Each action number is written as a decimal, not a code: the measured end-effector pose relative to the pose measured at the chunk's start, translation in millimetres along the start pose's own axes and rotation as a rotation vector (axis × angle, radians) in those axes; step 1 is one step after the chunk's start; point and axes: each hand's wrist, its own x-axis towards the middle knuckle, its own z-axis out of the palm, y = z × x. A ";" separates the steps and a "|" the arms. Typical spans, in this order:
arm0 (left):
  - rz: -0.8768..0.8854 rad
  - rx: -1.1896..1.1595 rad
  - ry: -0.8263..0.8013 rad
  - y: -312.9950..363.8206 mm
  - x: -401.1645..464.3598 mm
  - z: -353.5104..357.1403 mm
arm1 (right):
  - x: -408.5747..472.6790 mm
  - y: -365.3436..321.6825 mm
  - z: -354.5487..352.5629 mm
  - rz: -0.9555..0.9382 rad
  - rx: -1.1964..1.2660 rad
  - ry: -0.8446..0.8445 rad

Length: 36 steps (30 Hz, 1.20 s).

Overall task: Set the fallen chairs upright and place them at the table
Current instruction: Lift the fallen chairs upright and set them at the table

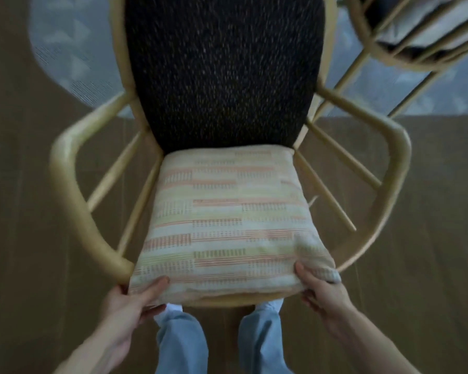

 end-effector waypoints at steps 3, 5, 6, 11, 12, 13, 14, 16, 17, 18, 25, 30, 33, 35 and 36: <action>-0.014 0.015 0.009 45.4 -44.4 -4.0 | -55.0 -34.5 -3.0 -0.002 -0.009 0.002; 0.004 0.013 0.041 77.7 -65.2 -4.1 | -80.7 -56.9 1.8 -0.026 -0.022 0.005; 0.019 0.005 0.056 94.9 -71.3 -4.0 | -90.0 -68.6 6.4 -0.033 -0.029 0.009; 0.108 -0.025 0.093 180.8 -77.0 6.9 | -113.4 -136.4 35.3 -0.073 -0.061 0.054; 0.126 -0.041 0.098 196.7 -74.0 11.2 | -114.2 -152.5 40.1 -0.088 -0.068 0.060; 0.146 -0.057 0.096 213.4 -70.8 16.6 | -114.7 -169.5 44.9 -0.106 -0.077 0.050; 0.171 -0.071 0.093 229.9 -68.0 22.1 | -116.0 -186.4 49.7 -0.127 -0.092 0.039; 0.238 -0.097 0.089 263.5 -61.7 33.8 | -118.1 -220.5 63.1 -0.183 -0.122 0.057; 0.268 -0.113 0.092 279.8 -59.2 40.5 | -117.2 -237.3 70.5 -0.219 -0.128 0.089; 0.294 -0.126 0.095 296.8 -57.0 48.4 | -116.8 -254.3 78.1 -0.254 -0.133 0.119; 0.368 -0.119 0.041 409.8 -27.7 91.2 | -107.9 -363.3 131.9 -0.472 -0.128 0.209; 0.331 -0.003 0.001 468.6 1.3 112.6 | -92.4 -414.9 157.7 -0.548 -0.121 0.241; 0.317 0.010 0.019 491.4 11.4 120.3 | -87.4 -437.0 160.9 -0.559 -0.132 0.245; 0.326 0.015 0.031 498.9 15.4 122.9 | -83.7 -446.3 162.7 -0.564 -0.151 0.258; 0.337 0.020 0.030 501.1 16.0 124.6 | -82.4 -449.0 163.1 -0.563 -0.147 0.252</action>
